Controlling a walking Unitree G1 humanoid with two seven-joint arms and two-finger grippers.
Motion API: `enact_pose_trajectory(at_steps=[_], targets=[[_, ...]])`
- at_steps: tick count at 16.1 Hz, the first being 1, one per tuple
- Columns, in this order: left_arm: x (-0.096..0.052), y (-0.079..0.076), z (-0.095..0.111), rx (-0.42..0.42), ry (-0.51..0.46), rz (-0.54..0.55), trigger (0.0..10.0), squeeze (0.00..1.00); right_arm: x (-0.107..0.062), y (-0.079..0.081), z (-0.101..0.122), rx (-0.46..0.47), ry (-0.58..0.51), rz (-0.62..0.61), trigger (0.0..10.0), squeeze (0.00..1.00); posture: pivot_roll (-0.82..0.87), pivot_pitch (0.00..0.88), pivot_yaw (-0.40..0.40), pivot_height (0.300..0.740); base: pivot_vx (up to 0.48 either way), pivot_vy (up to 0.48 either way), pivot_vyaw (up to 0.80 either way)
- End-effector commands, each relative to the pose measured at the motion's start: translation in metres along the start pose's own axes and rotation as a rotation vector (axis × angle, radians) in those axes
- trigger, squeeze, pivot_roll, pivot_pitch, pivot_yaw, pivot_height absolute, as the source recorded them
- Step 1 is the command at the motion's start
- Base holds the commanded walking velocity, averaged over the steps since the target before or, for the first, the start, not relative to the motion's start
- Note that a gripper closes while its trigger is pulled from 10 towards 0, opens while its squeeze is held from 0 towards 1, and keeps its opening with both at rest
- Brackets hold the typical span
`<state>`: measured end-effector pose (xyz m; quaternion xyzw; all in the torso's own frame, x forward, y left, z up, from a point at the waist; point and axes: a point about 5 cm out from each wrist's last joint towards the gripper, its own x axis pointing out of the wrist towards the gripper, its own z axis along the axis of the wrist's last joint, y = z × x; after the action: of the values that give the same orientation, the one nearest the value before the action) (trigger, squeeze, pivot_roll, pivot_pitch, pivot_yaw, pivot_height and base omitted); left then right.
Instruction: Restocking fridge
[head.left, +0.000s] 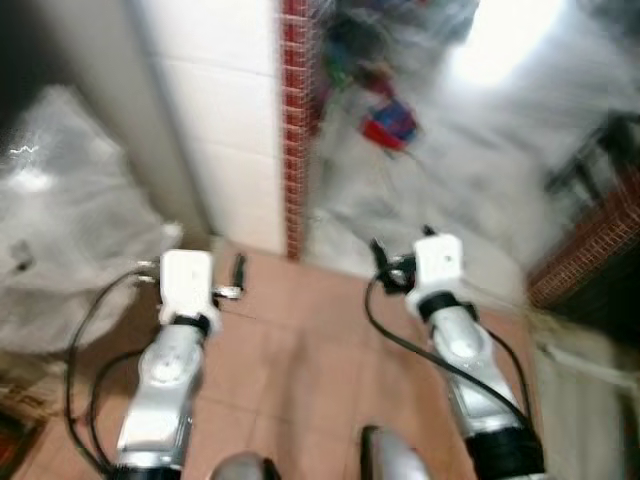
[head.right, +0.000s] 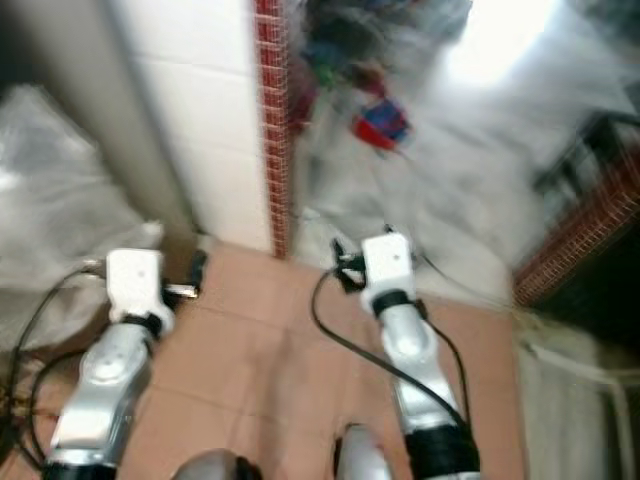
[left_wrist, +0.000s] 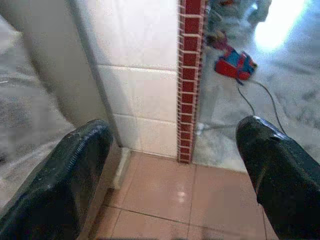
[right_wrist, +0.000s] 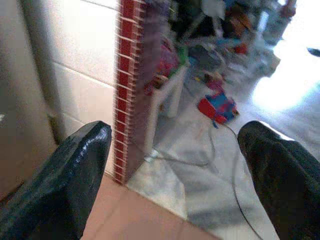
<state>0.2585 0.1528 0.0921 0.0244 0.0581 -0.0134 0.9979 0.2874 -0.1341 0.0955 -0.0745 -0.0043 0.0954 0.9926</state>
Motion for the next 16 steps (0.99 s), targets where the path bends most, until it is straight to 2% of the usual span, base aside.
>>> enact_pose_trajectory(at_steps=[1,9,12,15,16], targets=[[0.001,-0.006,0.001,-0.003,-0.002,-0.016,10.0,0.00,-0.001,-0.006,0.001,-0.011,-0.003,-0.017,10.0,0.00,0.02,0.098,0.043,0.740,0.000,0.360,-0.80],[0.001,-0.006,0.000,0.009,0.004,-0.026,10.0,0.00,0.000,-0.006,0.002,-0.009,-0.008,-0.024,10.0,0.00,0.03,0.103,0.049,0.740,0.000,0.369,-0.80],[0.004,-0.007,0.000,0.014,0.003,-0.031,10.0,0.00,0.004,-0.007,0.003,-0.013,-0.009,-0.024,10.0,0.00,0.03,0.100,0.048,0.740,0.000,0.000,-0.80],[0.009,-0.013,0.010,0.020,-0.033,-0.059,10.0,0.00,0.012,-0.008,0.012,-0.063,-0.025,0.031,10.0,0.00,0.03,0.127,0.039,0.740,0.000,0.000,-0.80],[0.007,-0.016,0.012,0.008,-0.047,-0.083,10.0,0.00,0.013,-0.017,0.010,-0.083,0.008,0.034,10.0,0.00,0.02,0.135,0.039,0.740,0.000,0.000,-0.80]])
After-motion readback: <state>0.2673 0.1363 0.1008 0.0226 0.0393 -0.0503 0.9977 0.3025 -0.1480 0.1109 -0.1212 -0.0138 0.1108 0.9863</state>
